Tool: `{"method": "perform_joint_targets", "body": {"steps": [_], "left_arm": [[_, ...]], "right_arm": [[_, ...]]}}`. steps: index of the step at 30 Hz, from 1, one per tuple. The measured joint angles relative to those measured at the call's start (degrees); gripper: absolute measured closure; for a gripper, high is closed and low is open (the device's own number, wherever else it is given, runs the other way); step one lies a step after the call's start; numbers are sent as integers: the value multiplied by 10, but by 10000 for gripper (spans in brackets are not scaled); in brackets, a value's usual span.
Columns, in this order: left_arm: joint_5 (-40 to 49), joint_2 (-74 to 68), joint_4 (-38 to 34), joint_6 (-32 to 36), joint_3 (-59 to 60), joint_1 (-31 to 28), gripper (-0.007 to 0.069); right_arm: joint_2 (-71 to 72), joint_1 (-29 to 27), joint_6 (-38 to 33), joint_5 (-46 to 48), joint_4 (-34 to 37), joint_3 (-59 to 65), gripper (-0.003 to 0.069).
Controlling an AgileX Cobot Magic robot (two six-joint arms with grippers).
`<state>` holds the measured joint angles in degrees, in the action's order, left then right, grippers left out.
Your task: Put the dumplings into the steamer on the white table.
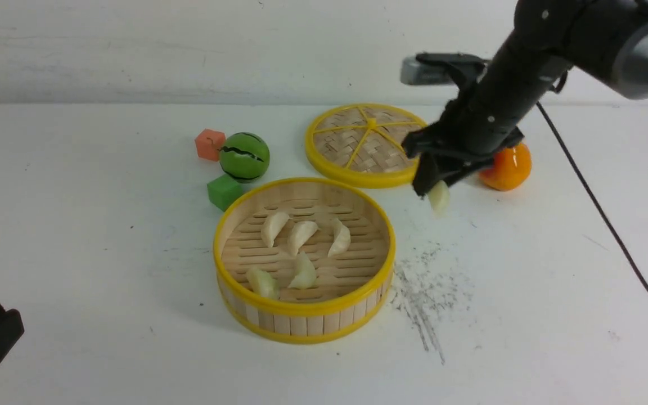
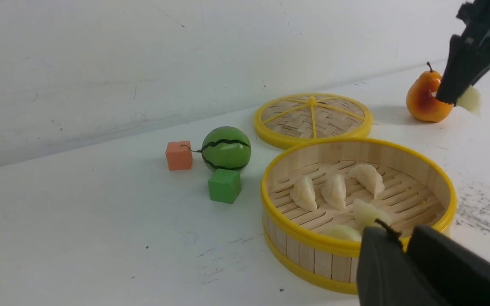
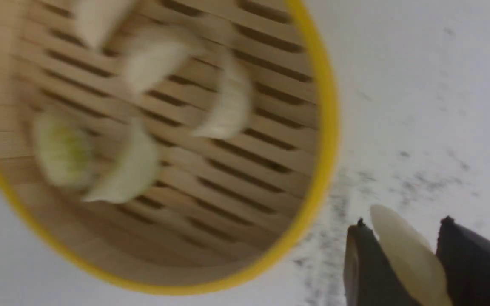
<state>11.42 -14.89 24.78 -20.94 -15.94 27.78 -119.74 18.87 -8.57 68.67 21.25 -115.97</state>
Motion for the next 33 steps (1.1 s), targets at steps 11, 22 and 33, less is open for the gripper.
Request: {"method": "perform_joint_targets", "body": {"steps": [11,22,33], "left_arm": [[-1,0,0,0,0,0,535],[-1,0,0,0,0,0,531],[-2,0,0,-24,0,0,523]], "right_arm": [[-86,103,-4,-41,5,2,447],[-111,102,19,-50,-21,3,345],[27,101,30,-15,-91,3,410]]}}
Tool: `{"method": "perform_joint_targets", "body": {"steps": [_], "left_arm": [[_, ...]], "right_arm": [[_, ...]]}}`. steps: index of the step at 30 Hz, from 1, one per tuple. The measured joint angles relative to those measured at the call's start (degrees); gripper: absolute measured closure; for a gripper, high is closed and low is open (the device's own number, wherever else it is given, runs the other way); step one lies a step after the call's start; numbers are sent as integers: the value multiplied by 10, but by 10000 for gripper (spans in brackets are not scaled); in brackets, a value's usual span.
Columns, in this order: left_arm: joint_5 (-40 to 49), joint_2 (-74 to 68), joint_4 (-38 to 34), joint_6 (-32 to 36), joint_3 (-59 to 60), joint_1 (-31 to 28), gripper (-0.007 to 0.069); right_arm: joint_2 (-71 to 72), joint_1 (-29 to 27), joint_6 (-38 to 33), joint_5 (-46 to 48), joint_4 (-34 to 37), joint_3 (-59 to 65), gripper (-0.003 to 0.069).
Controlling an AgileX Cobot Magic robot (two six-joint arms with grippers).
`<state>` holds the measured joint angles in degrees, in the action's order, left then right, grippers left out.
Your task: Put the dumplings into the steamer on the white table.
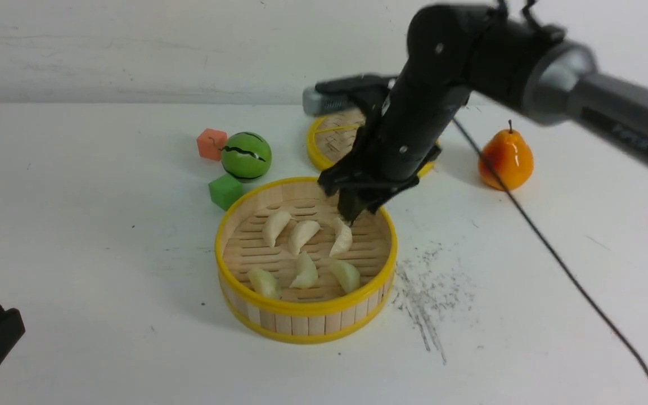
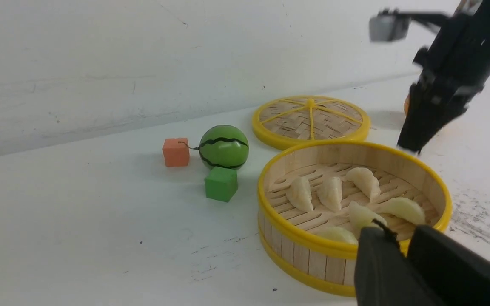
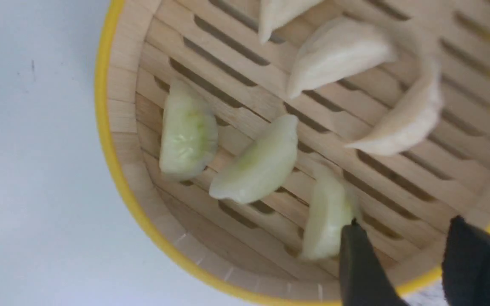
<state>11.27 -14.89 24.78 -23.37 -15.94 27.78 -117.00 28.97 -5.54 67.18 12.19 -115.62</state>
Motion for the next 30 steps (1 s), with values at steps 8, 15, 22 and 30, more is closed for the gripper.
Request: {"method": "perform_joint_targets", "body": {"steps": [8,15,22,30], "left_arm": [[1,0,0,-2,0,0,515],[1,0,0,-2,0,0,512],[1,0,0,-2,0,0,507],[1,0,0,-2,0,0,502]], "right_arm": [[242,-2,-17,41,-62,33,676],[484,-2,-35,-47,-29,295,678],[726,-2,-42,-349,-32,678,674],[869,-2,-42,-482,-19,941,674]]}}
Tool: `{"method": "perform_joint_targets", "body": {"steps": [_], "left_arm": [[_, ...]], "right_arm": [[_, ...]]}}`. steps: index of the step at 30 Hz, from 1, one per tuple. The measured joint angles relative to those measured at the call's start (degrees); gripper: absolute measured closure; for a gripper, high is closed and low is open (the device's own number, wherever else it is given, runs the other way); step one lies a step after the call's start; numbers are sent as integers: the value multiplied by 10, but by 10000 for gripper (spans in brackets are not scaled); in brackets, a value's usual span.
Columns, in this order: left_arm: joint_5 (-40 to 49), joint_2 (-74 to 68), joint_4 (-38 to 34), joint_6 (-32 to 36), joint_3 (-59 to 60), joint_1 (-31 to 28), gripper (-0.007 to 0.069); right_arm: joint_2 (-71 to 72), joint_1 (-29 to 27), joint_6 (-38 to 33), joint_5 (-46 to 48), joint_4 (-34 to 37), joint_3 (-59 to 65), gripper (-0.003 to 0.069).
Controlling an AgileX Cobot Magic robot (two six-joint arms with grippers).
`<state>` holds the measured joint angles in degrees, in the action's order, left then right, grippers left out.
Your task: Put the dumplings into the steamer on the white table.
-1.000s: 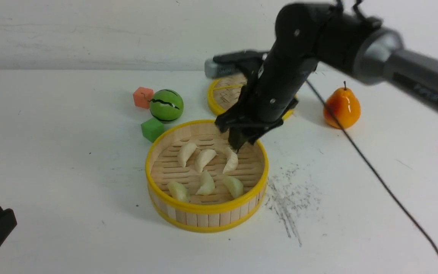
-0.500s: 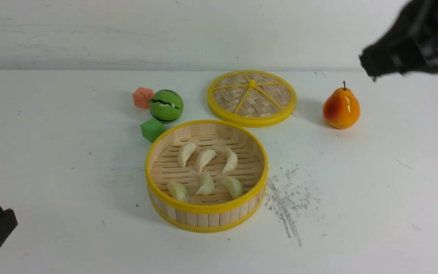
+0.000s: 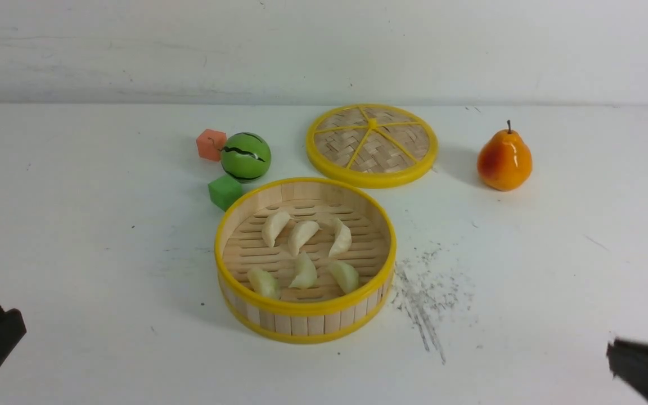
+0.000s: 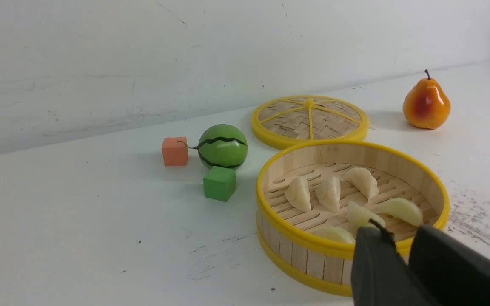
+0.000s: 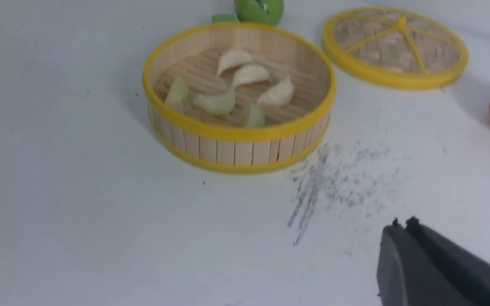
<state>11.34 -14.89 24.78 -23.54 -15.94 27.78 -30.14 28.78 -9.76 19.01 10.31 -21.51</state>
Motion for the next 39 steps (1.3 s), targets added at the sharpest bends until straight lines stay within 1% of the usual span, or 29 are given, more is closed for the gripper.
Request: {"method": "perform_joint_targets", "body": {"steps": [4,9,12,15,16,17,18,20,22,23,24,25,27,29,32,36,39], "left_arm": [[1,0,0,0,0,0,496],[2,0,0,0,0,0,491],[3,0,0,0,0,0,487],[3,0,0,0,0,0,482],[3,0,0,0,0,0,480],[3,0,0,0,0,0,480],[3,0,0,0,0,0,479],[3,0,0,0,0,0,477],[4,0,0,0,0,0,475],[4,0,0,0,0,0,475],[5,0,0,0,0,0,475],[4,0,0,0,0,0,475],[4,0,0,0,0,0,473],[6,0,0,0,0,0,472],[11,0,0,0,0,0,470],[13,0,0,0,0,0,467],[13,0,0,0,0,0,461]], "right_arm": [[50,0,0,-10,15,93,673],[68,0,0,-11,6,141,670],[77,0,0,-18,-21,149,670],[105,-9,0,-56,-50,164,670],[123,-24,0,-70,-59,174,670],[123,-24,0,-70,-59,174,670],[156,-50,0,-88,-70,185,670],[202,-91,4,-94,-77,200,669],[250,-137,25,-94,-78,217,668],[255,-137,25,-94,-78,218,669],[295,-185,61,-91,-78,228,669],[301,-207,78,-88,-78,228,667],[306,-228,98,-80,-82,230,667],[307,-261,126,-65,-90,230,667],[307,-285,144,-28,-97,230,667],[307,-288,147,12,-97,228,666],[307,-288,148,22,-93,227,666]]}}
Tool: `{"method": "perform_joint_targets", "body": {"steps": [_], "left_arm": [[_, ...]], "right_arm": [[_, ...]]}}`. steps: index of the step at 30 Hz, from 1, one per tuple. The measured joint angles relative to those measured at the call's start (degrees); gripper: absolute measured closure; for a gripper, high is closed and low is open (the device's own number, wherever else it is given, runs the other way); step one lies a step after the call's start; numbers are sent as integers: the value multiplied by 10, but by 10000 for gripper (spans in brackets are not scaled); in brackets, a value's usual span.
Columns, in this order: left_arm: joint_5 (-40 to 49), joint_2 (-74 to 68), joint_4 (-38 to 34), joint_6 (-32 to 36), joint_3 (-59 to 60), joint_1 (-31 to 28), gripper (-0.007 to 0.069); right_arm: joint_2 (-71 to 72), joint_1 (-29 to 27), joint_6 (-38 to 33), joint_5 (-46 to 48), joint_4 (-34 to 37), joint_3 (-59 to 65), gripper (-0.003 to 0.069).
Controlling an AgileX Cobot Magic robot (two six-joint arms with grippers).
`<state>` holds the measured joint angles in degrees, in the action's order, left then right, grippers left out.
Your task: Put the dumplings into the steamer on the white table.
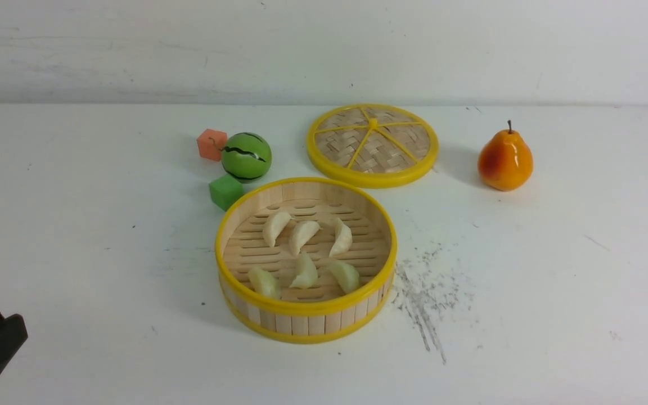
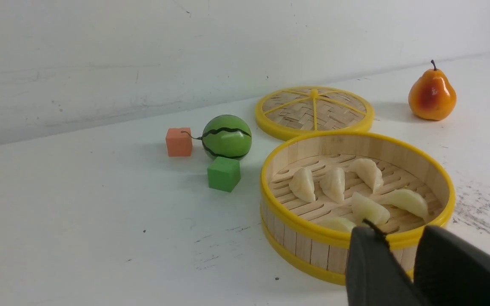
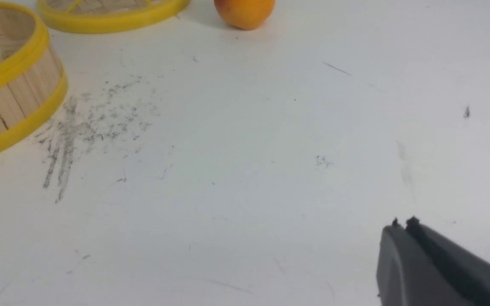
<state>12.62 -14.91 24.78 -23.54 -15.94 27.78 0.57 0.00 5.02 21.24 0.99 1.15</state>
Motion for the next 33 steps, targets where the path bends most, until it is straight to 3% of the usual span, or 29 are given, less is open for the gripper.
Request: {"method": "perform_joint_targets", "body": {"steps": [33], "left_arm": [[0,0,0,0,0,0,434]], "right_arm": [[0,0,0,3,0,-1,639]]}}
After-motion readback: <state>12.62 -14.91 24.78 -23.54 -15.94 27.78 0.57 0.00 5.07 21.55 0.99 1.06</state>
